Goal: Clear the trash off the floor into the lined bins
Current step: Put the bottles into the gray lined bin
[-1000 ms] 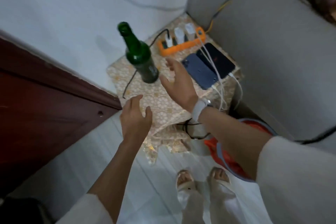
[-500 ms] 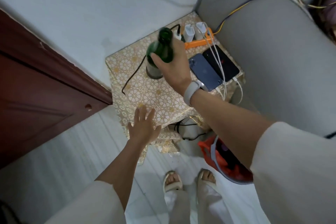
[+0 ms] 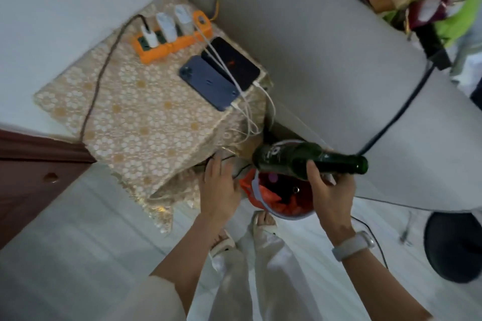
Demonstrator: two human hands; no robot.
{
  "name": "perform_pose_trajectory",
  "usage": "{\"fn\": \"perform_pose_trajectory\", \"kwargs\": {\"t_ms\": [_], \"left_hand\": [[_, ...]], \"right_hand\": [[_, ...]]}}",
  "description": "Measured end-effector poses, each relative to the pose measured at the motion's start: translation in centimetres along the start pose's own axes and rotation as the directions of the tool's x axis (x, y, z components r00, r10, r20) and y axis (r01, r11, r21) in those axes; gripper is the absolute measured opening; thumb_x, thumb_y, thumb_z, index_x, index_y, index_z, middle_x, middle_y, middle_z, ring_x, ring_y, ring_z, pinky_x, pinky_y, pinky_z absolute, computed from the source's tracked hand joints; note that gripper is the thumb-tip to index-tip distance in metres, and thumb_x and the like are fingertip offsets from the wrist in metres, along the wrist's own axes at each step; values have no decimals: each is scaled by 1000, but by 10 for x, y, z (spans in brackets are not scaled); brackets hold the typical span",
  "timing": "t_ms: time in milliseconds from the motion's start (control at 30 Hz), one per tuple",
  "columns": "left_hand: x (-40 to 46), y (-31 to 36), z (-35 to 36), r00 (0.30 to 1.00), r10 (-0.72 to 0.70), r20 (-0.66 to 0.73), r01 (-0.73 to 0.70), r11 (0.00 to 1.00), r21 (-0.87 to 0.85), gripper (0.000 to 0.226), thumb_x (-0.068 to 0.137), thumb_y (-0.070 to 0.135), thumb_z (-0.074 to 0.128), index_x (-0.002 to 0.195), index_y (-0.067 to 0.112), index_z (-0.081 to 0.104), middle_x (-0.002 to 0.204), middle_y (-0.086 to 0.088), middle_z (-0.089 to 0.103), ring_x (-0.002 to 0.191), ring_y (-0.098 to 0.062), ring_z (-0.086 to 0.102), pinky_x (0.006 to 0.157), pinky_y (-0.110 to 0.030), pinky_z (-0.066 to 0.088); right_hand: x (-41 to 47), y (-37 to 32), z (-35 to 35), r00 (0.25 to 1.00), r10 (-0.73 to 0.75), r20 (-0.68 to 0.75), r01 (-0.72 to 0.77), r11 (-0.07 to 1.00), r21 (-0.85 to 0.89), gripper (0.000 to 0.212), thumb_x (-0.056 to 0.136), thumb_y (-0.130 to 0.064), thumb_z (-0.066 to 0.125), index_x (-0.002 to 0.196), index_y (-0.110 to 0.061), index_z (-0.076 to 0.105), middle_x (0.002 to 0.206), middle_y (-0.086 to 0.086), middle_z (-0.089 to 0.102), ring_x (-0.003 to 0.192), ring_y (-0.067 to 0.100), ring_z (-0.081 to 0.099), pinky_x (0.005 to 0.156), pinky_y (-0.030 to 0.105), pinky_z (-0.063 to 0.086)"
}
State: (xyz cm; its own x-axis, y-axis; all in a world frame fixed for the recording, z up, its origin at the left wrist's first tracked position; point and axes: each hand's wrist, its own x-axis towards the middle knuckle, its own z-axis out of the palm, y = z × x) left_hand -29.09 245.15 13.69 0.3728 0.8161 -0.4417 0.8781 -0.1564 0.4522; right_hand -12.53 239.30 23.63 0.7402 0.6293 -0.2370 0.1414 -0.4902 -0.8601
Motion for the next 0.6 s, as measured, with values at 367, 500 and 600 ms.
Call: {"fn": "perform_pose_trajectory", "kwargs": {"t_ms": [367,500,600], "left_hand": [[44,25,141,978,36,205,-39,999,12,61,92,26,46,146,15,19,153,-8,21,138,-27,26,101,-43,37],[65,14,185,969,-22,246,26,1000,-15,70,92,25,47,148,12,7,155,-8,14,139,-28,23,102,-46,39],[70,9,205,971,-21,238,38,997,-65,70,94,25,47,148,10,6,155,-7,13,139,-28,24,100,-48,41]], "right_hand": [[62,177,-15,990,121,-72,-129,984,-120,42,73,-16,74,106,-21,49,114,10,55,107,22,54,97,39,46],[80,228,-3,995,93,28,-86,977,-195,42,76,-11,72,113,-13,52,113,0,53,108,13,50,93,14,39],[86,262,2,992,102,69,-80,962,-261,43,76,-13,72,116,-13,56,121,7,50,112,17,49,97,9,36]]}}
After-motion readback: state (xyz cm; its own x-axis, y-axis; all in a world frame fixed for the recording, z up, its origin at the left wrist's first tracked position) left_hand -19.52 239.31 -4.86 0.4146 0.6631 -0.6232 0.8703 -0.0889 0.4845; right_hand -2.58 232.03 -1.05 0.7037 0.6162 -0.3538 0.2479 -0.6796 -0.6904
